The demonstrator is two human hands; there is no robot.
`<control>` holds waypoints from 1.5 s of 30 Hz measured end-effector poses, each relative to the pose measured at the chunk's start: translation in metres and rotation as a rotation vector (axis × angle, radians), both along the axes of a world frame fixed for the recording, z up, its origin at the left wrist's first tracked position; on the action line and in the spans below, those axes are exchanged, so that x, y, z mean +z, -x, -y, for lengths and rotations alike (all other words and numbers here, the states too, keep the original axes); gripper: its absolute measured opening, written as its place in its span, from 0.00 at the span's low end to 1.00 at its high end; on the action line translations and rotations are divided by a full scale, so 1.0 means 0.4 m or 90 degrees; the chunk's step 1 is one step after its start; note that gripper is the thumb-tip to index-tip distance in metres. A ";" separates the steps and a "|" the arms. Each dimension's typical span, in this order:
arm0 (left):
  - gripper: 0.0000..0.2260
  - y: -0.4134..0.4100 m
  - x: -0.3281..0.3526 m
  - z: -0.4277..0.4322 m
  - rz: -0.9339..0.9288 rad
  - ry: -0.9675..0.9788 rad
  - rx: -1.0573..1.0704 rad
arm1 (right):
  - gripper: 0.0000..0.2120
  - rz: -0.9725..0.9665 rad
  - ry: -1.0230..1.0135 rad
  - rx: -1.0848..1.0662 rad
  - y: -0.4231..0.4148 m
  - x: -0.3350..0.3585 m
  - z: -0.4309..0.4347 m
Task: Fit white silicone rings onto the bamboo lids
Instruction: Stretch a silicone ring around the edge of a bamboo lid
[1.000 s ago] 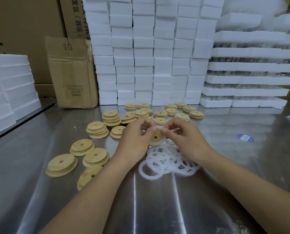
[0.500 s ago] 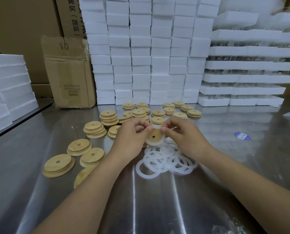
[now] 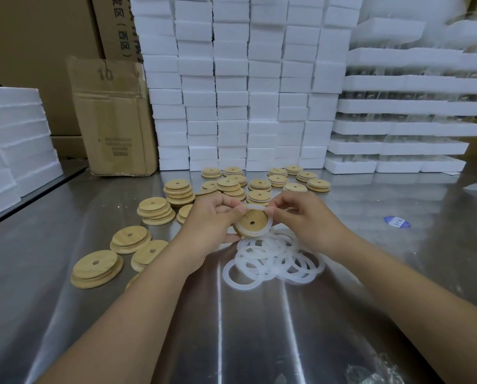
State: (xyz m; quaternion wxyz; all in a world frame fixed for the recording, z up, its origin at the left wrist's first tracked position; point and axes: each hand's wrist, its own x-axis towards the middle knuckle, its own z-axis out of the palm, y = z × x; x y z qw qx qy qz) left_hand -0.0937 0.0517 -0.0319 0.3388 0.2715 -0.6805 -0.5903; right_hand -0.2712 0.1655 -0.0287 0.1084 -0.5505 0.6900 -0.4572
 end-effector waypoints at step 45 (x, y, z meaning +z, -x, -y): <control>0.04 -0.011 0.004 0.004 0.011 0.007 -0.055 | 0.05 0.002 0.025 0.034 -0.005 0.006 -0.008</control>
